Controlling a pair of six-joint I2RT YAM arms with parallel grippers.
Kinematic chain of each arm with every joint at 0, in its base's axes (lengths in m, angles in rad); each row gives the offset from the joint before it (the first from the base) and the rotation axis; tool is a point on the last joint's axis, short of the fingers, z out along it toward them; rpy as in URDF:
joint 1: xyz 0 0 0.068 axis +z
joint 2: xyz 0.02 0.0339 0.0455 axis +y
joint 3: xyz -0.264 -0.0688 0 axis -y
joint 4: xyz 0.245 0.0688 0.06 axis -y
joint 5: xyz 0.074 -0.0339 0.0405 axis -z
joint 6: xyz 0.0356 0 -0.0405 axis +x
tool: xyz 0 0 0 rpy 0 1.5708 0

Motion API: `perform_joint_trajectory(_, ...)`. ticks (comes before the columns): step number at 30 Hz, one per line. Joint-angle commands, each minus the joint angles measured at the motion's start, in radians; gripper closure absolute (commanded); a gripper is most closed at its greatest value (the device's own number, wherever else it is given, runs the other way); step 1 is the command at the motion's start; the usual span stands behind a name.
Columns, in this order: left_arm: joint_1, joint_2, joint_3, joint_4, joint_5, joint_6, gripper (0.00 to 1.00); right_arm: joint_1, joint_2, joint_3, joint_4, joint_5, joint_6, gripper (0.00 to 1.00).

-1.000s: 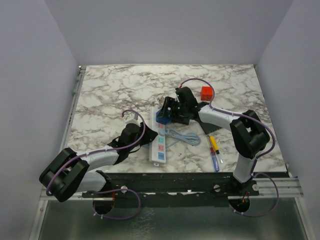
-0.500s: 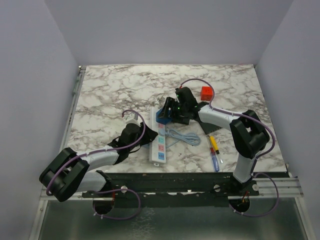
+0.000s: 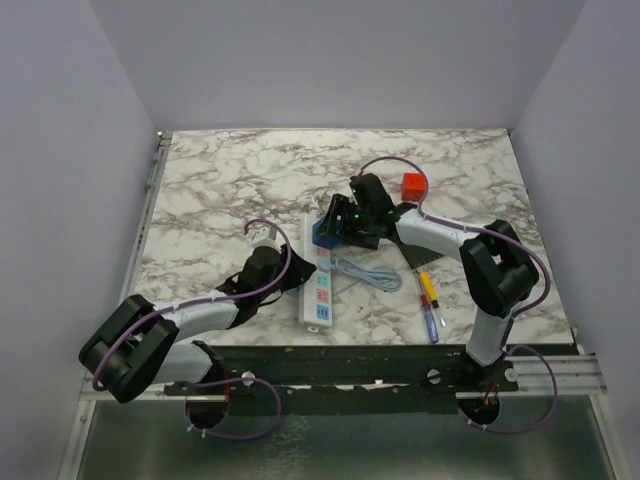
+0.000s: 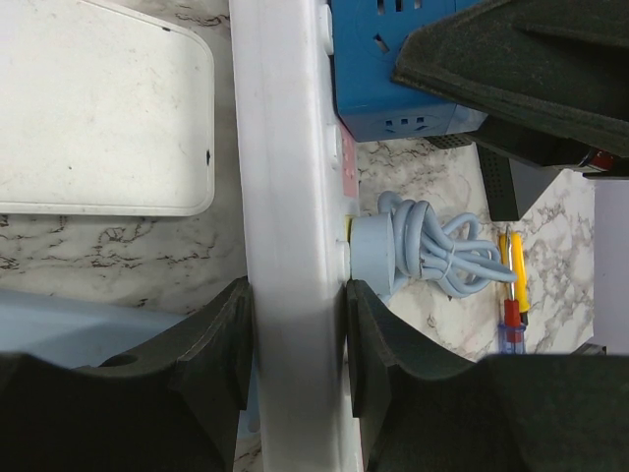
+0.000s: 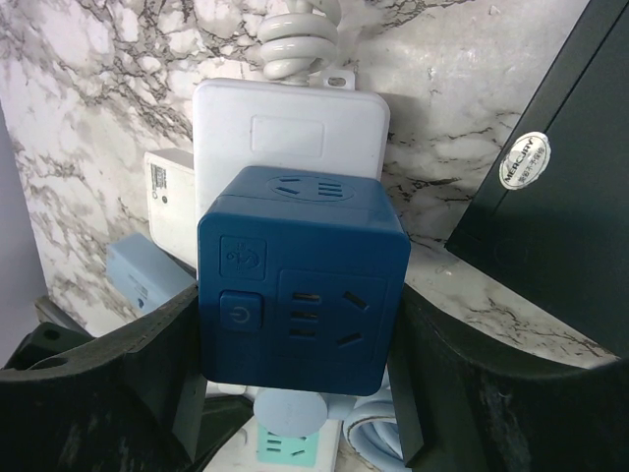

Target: Pull the plug off the socket

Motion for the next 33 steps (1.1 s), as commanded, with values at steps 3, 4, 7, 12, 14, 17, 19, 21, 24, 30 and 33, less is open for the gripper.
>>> perform_joint_trajectory(3, -0.010, 0.008, -0.030, -0.121, -0.014, 0.036, 1.00, -0.007, 0.017, 0.043, -0.034, 0.026, -0.025, 1.00)
perform_joint_trajectory(4, -0.009, 0.006, -0.033, -0.123, -0.014, 0.037, 1.00, -0.009, 0.022, 0.050, -0.037, 0.028, -0.030, 1.00)
perform_joint_trajectory(7, -0.009, -0.001, -0.045, -0.125, -0.018, 0.037, 1.00, -0.017, 0.043, 0.074, -0.048, 0.026, -0.045, 1.00)
perform_joint_trajectory(12, -0.009, -0.014, -0.061, -0.126, -0.030, 0.029, 1.00, -0.037, 0.071, 0.103, -0.052, 0.021, -0.059, 1.00)
perform_joint_trajectory(14, -0.008, -0.016, -0.063, -0.126, -0.033, 0.027, 1.00, -0.042, 0.081, 0.115, -0.053, 0.019, -0.065, 1.00)
perform_joint_trajectory(17, -0.007, -0.017, -0.068, -0.126, -0.036, 0.024, 1.00, -0.051, 0.096, 0.130, -0.054, 0.014, -0.068, 1.00)
perform_joint_trajectory(19, -0.006, -0.018, -0.072, -0.126, -0.039, 0.023, 1.00, -0.055, 0.105, 0.143, -0.055, 0.012, -0.068, 1.00)
perform_joint_trajectory(21, -0.006, -0.020, -0.077, -0.126, -0.040, 0.023, 1.00, -0.060, 0.112, 0.150, -0.055, 0.013, -0.071, 1.00)
perform_joint_trajectory(24, -0.006, -0.025, -0.082, -0.125, -0.040, 0.022, 1.00, -0.069, 0.119, 0.162, -0.054, 0.015, -0.072, 1.00)
perform_joint_trajectory(30, -0.007, -0.031, -0.085, -0.126, -0.046, 0.029, 1.00, -0.081, 0.141, 0.197, -0.057, 0.017, -0.082, 1.00)
perform_joint_trajectory(33, -0.005, -0.030, -0.086, -0.126, -0.046, 0.034, 1.00, -0.083, 0.150, 0.213, -0.058, 0.017, -0.081, 1.00)
